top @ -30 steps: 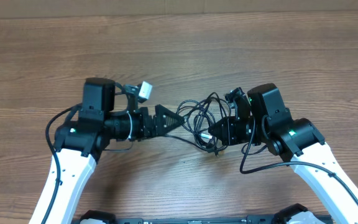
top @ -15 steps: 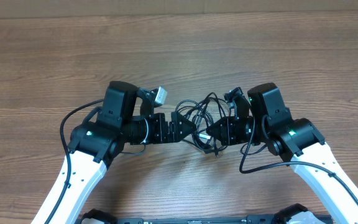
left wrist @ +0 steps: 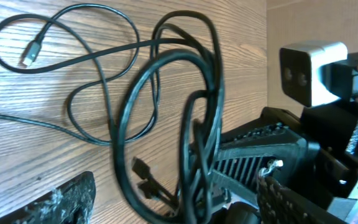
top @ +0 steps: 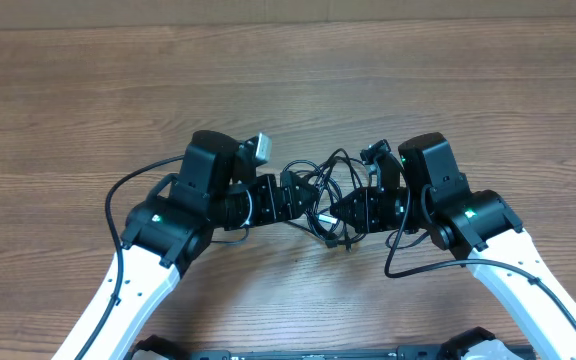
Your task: Untangle cables
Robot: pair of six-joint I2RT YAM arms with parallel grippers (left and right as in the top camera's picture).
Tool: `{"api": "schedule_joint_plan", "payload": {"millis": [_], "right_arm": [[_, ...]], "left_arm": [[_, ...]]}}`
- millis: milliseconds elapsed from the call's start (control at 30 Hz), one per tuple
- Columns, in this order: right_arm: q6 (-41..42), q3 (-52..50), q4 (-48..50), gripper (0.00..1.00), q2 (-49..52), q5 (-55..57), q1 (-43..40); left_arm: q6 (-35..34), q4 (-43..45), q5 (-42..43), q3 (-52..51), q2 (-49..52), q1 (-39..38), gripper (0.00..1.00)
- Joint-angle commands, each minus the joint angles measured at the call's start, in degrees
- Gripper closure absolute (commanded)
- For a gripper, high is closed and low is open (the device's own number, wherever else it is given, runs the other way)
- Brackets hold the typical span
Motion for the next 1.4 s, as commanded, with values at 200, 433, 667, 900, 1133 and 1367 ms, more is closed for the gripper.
{"api": "schedule_joint_plan", "payload": {"millis": [200, 433, 667, 900, 1133, 1367], "right_arm": [[0.4, 0.2, 0.4, 0.96, 0.0, -0.7, -0.1], [0.3, 0.2, 0.0, 0.96, 0.0, 0.8, -0.1], [0.1, 0.2, -1.9, 0.96, 0.0, 5.3, -0.1], [0.1, 0.2, -2.9, 0.96, 0.0, 9.7, -0.1], [0.1, 0.2, -3.0, 0.96, 0.0, 10.8, -0.1], [-0.1, 0.2, -4.3, 0.96, 0.0, 11.7, -0.1]], "left_arm": [[-3.4, 0.6, -0.9, 0.3, 3.4, -3.0, 0.58], [-3.3, 0.7, -0.7, 0.3, 4.5, -3.0, 0.96], [-3.4, 0.7, -0.9, 0.3, 4.5, -3.0, 0.96], [-5.2, 1.3, 4.8, 0.3, 4.5, -2.9, 0.96], [-8.1, 6.1, 16.4, 0.3, 4.5, 0.2, 0.96], [-8.1, 6.5, 23.2, 0.3, 4.5, 5.9, 0.96]]}}
